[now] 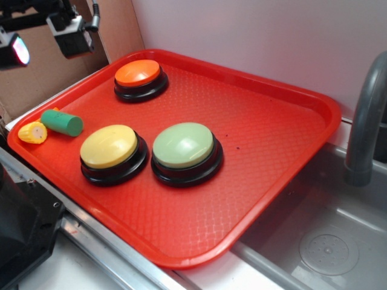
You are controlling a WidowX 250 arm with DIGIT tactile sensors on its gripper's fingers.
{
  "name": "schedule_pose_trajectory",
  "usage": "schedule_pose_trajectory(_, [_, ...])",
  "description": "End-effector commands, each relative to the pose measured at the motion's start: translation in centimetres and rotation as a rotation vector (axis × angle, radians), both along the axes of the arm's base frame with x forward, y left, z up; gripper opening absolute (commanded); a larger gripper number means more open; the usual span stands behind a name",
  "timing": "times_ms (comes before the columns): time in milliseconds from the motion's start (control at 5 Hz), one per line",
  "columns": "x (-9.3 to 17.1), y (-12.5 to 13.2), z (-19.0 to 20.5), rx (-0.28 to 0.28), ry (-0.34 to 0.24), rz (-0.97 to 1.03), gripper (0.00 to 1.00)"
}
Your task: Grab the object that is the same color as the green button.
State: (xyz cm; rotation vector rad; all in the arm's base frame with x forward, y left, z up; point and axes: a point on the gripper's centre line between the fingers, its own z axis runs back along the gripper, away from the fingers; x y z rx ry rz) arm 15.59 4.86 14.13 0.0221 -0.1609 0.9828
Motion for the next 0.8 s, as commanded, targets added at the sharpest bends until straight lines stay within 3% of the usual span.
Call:
schedule_pose_trajectory(0, [-0.1,4.2,-5.1,0.097,0.031,0.458,1.00])
schedule_pose_trajectory(200, [0.3,5.6,-7.8,0.155,0.042,0.594,1.00])
schedule_pose_trajectory(400, [0.9,6.8,-9.9,0.140,0.042,0.626,1.00])
schedule_pose_trajectory(600, [1.4,7.6,-11.5,0.099,0.006,0.598,1.00])
